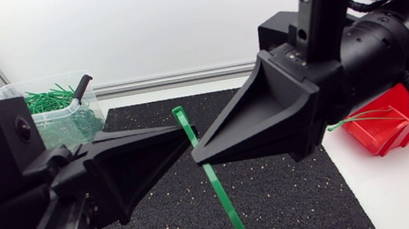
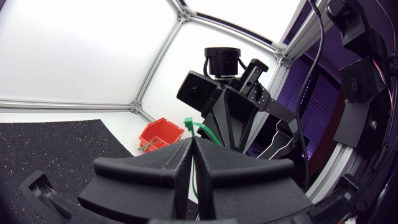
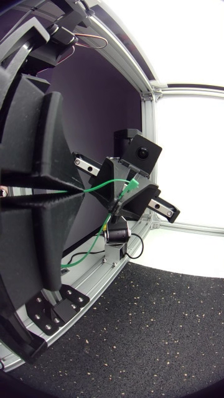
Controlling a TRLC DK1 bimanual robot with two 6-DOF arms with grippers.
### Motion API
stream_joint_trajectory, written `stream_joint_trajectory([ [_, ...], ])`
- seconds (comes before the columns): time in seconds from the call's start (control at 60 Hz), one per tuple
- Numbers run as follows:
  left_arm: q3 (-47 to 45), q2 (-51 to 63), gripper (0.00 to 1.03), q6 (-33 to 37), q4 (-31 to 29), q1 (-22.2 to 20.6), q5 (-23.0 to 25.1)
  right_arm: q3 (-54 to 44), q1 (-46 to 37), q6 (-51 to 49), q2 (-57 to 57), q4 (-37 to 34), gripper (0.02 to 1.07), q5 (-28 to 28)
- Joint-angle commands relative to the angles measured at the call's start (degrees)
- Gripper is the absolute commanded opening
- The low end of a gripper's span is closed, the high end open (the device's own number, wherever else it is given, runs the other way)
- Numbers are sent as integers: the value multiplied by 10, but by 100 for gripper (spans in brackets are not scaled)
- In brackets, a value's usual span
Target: Take a green cable tie from the red box, thread the tail through the head to close it, then place it in the transparent bin on the left.
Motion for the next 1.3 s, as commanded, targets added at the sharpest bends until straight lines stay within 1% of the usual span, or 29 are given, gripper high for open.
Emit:
stream_joint_trajectory([
  [0.0,-6,-9,4,10,13,2,8,-13,-7,15,-4,-9,8,9],
  [0.133,-11,-8,4,17,16,-1,8,-11,-9,15,-2,-11,8,8],
  [0.267,-17,-8,4,33,15,-15,3,-3,-7,16,3,-16,8,6],
  [0.35,-22,-8,4,56,15,-33,-18,4,-8,16,9,-25,8,5],
  [0.367,-24,-8,4,64,15,-41,-29,6,-8,16,10,-29,8,4],
  [0.5,-32,-8,4,100,18,-69,-60,11,-8,16,11,-35,8,3],
  [0.717,-38,-6,4,127,29,-81,-76,20,-20,15,21,-53,8,1],
  [0.9,-43,-4,4,146,33,-112,-103,22,-29,13,32,-52,8,1],
  [1.0,-47,-1,4,150,35,-110,-107,17,-35,5,30,-52,8,-3],
  [1.05,-50,-1,4,152,37,-106,-107,15,-39,3,22,-51,15,-4],
  [1.15,-53,-5,4,165,37,-92,-107,13,-48,0,5,-49,22,-7],
  [1.283,-50,-8,4,197,29,-83,-104,10,-61,-12,-11,-45,23,-9],
])
